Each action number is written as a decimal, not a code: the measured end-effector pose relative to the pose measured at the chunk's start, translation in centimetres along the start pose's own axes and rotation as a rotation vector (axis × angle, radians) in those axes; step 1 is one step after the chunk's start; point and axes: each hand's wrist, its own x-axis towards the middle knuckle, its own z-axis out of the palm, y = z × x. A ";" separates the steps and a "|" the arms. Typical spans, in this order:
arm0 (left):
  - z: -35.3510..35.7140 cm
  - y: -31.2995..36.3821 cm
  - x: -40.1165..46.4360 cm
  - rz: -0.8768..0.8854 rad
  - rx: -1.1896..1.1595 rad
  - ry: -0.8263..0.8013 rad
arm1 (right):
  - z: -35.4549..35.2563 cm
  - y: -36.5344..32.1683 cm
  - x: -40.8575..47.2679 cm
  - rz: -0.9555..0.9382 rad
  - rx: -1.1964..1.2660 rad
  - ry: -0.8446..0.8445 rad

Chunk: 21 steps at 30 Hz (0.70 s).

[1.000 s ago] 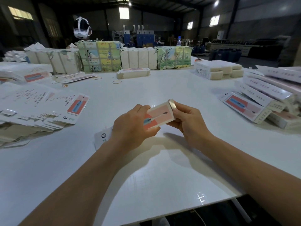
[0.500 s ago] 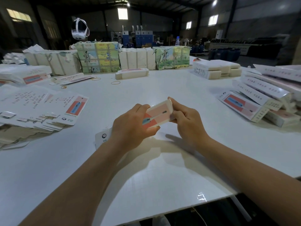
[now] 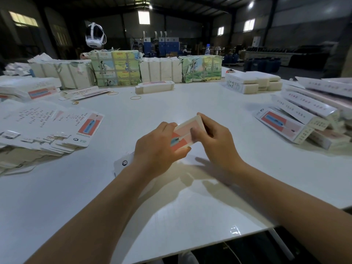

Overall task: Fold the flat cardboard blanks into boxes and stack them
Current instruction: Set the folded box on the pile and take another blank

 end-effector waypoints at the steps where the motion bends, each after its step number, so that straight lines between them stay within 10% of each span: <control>1: 0.0 0.1 0.0 -0.001 0.011 -0.014 | 0.0 0.1 0.1 0.026 -0.009 0.012; 8: 0.1 0.5 -0.2 0.021 0.112 -0.043 | 0.0 0.9 -0.2 -0.097 -0.301 -0.013; 21: -0.5 -1.4 0.2 -0.052 0.105 -0.085 | 0.3 1.2 0.1 -0.019 -0.051 -0.285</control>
